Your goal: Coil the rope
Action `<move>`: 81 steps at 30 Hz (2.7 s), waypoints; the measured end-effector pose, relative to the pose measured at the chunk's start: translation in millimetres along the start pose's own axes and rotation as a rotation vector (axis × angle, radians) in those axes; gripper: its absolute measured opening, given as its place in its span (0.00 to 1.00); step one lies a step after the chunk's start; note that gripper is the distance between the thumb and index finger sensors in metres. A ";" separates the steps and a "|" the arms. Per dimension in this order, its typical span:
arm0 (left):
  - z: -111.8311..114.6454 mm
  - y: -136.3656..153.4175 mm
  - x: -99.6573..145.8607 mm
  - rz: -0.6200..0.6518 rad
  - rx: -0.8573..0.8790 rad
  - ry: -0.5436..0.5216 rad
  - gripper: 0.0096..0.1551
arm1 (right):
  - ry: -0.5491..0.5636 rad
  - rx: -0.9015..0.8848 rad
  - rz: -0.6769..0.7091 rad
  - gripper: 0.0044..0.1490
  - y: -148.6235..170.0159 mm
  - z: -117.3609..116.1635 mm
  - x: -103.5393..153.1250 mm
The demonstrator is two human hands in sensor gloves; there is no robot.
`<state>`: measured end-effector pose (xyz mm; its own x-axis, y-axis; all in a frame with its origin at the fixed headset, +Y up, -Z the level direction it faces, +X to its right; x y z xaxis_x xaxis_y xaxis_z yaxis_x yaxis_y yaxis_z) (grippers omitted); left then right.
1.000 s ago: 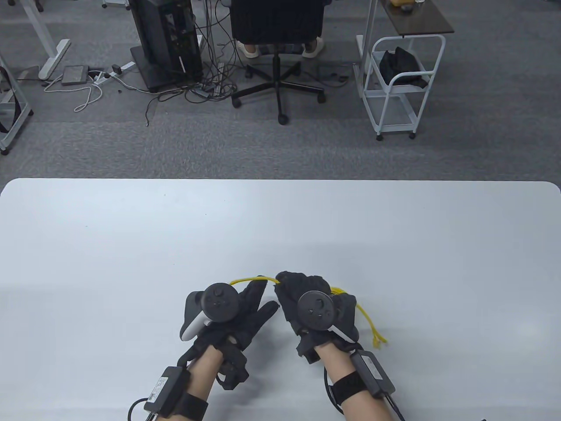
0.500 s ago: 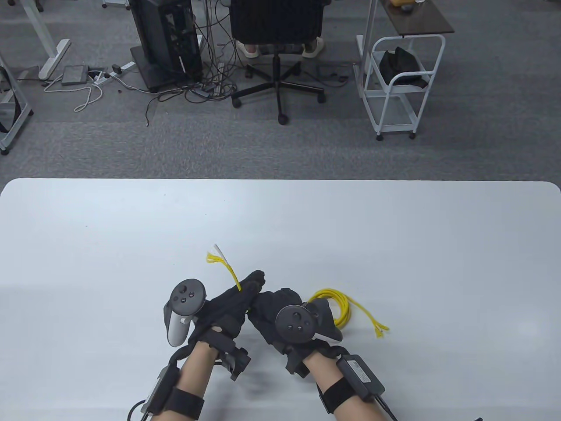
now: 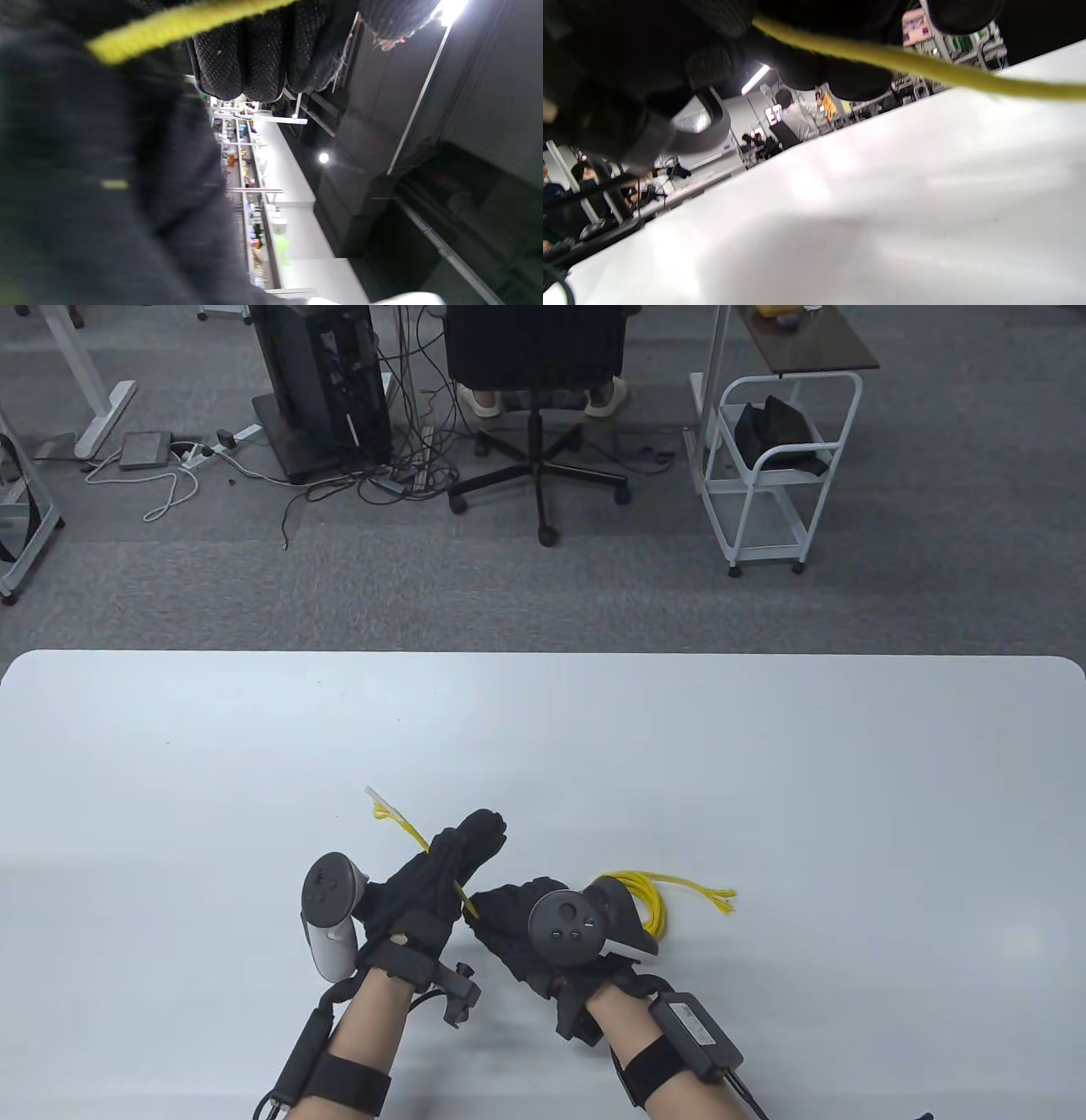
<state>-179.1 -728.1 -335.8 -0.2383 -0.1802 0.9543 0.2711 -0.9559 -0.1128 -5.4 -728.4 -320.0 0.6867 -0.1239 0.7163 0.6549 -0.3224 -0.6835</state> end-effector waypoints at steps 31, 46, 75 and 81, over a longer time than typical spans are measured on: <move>55.9 40.8 1.2 -0.491 -0.187 0.570 0.41 | 0.058 -0.324 -0.207 0.25 68.3 27.8 17.7; 33.0 32.9 2.1 -0.433 -0.244 0.337 0.43 | 0.144 -0.356 -0.148 0.26 43.9 22.2 10.7; 12.8 5.7 3.2 -0.077 -0.155 0.027 0.38 | 0.070 -0.128 -0.022 0.25 10.9 10.8 4.9; 9.8 2.5 2.8 -0.027 -0.028 0.048 0.32 | -0.069 -0.129 -0.012 0.25 8.9 0.0 0.5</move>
<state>-170.0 -728.7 -330.6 -0.2901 -0.1647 0.9427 0.2382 -0.9665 -0.0956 0.7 -731.4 -325.7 0.7020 -0.0564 0.7099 0.6200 -0.4422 -0.6482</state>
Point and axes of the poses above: the tracker on the back of each hand, its own y axis roughly to the little-finger side, its own x axis roughly from the fingertips to the wrist, z = x × y, the point moved 2 cm from there along -x, roughly from the wrist to the fingertips, and after that the axes turned 9 degrees about x, right-handed, at the moved point
